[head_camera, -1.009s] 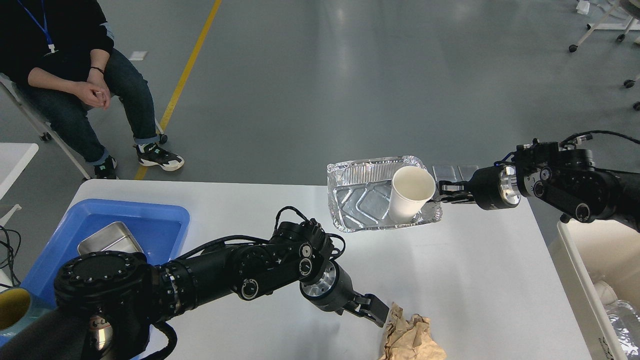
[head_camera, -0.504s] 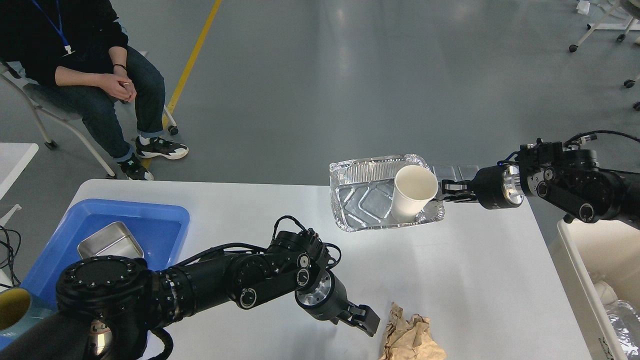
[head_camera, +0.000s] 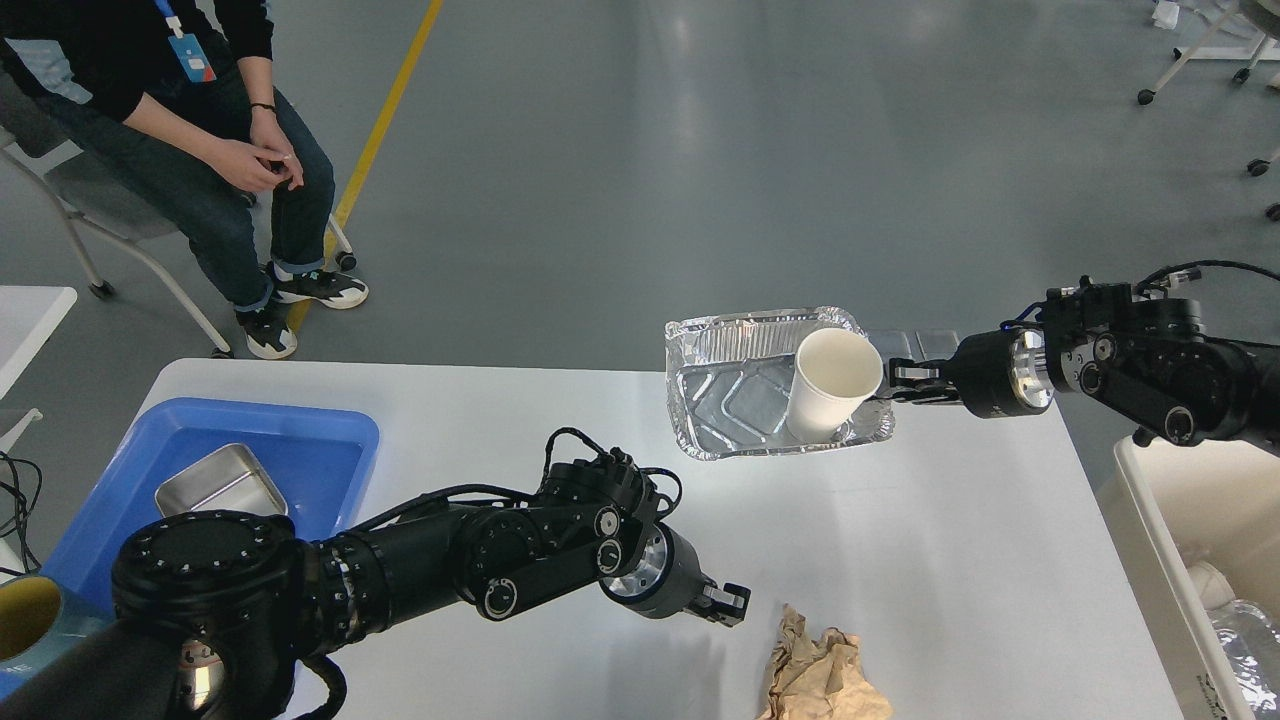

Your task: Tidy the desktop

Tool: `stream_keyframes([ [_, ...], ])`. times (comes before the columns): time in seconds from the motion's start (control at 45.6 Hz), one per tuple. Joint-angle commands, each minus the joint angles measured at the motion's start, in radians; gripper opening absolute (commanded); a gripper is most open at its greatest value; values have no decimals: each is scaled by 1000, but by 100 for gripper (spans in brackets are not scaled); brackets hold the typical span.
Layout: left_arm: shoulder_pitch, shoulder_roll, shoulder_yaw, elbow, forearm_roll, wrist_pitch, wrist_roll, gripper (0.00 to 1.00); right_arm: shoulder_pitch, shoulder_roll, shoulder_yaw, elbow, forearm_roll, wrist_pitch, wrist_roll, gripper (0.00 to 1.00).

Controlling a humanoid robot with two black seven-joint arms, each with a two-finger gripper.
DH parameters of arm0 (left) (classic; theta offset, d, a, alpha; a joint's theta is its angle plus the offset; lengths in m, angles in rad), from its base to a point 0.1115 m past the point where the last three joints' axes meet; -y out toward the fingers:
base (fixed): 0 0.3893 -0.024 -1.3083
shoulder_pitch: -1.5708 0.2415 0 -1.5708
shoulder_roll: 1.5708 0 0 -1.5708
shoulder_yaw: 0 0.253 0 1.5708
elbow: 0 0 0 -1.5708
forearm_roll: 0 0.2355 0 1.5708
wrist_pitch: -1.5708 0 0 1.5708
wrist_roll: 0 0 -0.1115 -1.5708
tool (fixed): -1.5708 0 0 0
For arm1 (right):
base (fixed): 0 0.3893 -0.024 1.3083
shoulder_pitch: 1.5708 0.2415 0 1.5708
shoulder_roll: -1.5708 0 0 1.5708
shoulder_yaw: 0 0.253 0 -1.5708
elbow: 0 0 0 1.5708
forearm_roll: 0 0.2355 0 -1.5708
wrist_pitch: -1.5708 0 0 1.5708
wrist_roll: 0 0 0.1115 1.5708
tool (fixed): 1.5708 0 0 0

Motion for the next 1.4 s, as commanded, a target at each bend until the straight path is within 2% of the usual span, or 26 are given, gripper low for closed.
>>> stream_keyframes([
  [0.0,1,0,2,3,5,73,4,0,0,-1,0,1,0,0,0,0],
  [0.132,3,0,54,6,-15,220,36,0,0,-2,0,1,0,0,0,0],
  [0.197,4,0,60,6,-18,257,66,0,0,-2,0,2,0,0,0,0],
  [0.373,38,3,54,1,-47,276,191,0,0,-2,1,2,0,0,0,0],
  [0.504,38,3,54,-9,-108,265,255,0,0,-5,1,2,0,0,0,0],
  [0.658,37,3,51,-32,-158,218,261,3,0,-10,1,4,0,0,0,0],
  [0.724,37,3,50,-38,-162,184,252,12,-1,-11,1,4,0,0,0,0],
  [0.811,37,3,39,-46,-162,169,241,37,-1,-13,1,4,0,0,0,0],
  [0.899,34,3,17,-48,-164,165,227,48,-1,-22,1,7,0,0,0,0],
  [0.965,29,1,-1,-49,-165,152,227,68,-1,-24,1,7,0,0,0,0],
  [1.009,31,1,-18,-48,-168,141,227,77,-1,-24,1,5,0,0,0,0],
  [1.14,26,3,-52,-48,-171,129,231,87,-1,-24,1,5,0,0,0,0],
  [1.381,18,1,-87,-46,-171,34,237,89,-1,-24,1,5,0,0,0,0],
])
